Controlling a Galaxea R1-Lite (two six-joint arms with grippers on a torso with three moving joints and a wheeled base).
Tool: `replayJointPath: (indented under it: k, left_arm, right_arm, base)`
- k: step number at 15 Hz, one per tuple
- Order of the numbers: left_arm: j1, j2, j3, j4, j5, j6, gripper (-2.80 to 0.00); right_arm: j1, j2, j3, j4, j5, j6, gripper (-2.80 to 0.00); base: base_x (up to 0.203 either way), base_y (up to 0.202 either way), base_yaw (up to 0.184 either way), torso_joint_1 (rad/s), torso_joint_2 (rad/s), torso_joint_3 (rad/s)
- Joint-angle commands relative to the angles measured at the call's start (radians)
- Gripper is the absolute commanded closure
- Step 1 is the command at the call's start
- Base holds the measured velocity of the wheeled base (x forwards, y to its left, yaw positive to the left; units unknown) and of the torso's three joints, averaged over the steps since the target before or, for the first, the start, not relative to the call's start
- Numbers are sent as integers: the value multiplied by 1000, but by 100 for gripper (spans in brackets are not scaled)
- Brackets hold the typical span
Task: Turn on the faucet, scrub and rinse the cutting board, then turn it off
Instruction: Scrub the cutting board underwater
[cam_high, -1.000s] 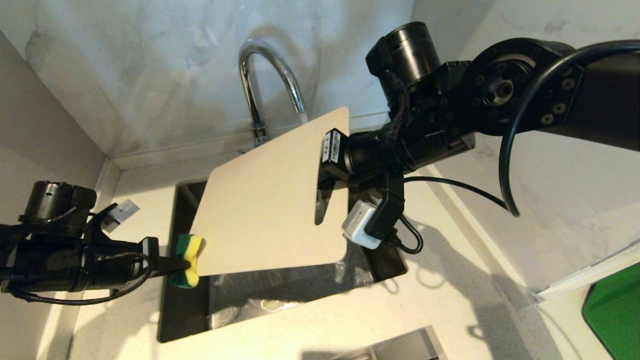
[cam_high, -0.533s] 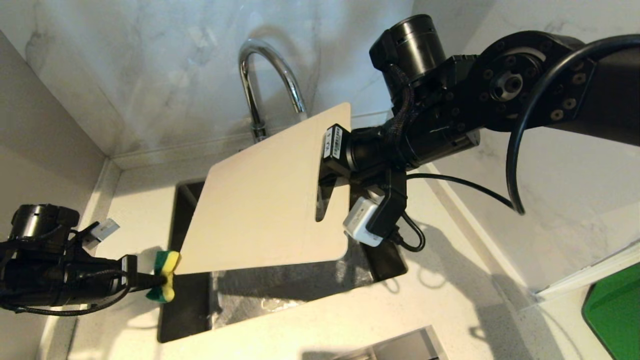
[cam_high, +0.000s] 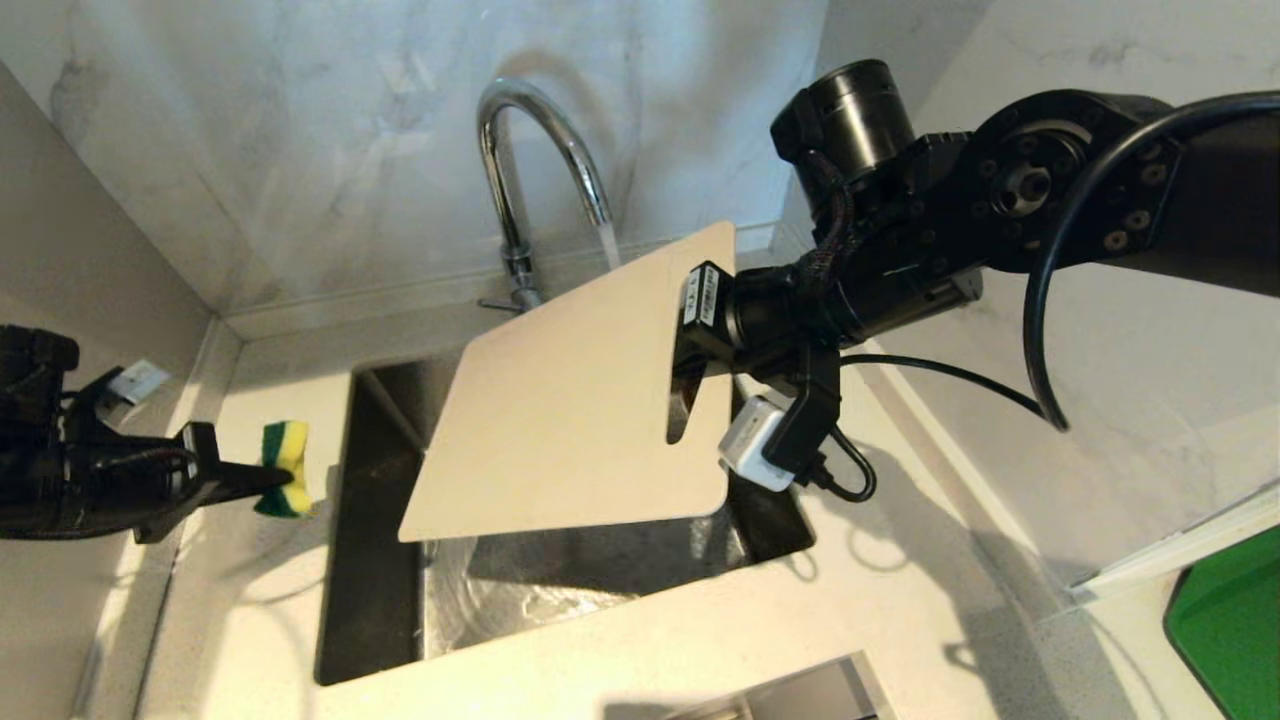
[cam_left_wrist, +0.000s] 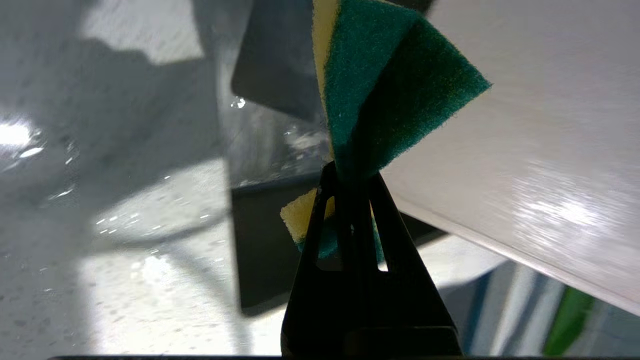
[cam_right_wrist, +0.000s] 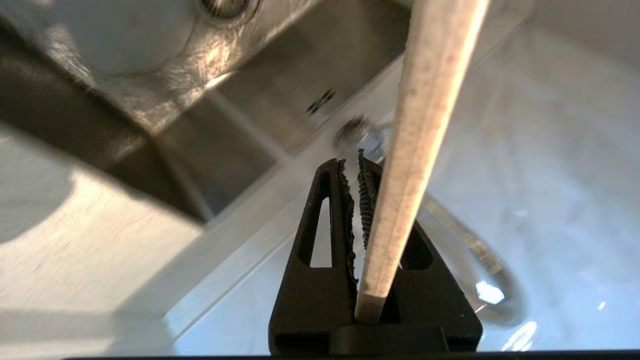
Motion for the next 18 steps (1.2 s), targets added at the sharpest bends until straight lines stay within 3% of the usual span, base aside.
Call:
replayJointPath:
  k: [1,3,7,11,18]
  left_arm:
    - [-32,-40,-150,79,-25,-70,0]
    - [-74,-40,-260,102,-34,-140,0]
    - [-186,-66,-266,107,-41,-223,0]
    - [-193,-74,-248,104,-77,-228,0]
    - [-196,-78,-246,104,-79,-226,0]
  right_arm:
    - [-23,29,3,-24,2,-22,0]
    - [-23,67,-14,-36,2,-27,0]
    - [-35,158,-76,-57,2,-37,0]
    - [-53,207,-76,-132,0,-37,0]
    - [-69,230,-76,-213,-6,-37,0]
  base:
    - [0,0,0,0,0,0]
    - [0,0,0,0,0,0]
    - [0,0,0,0,0,0]
    - [0,0,0,0,0,0]
    - [0,0,0,0,0,0]
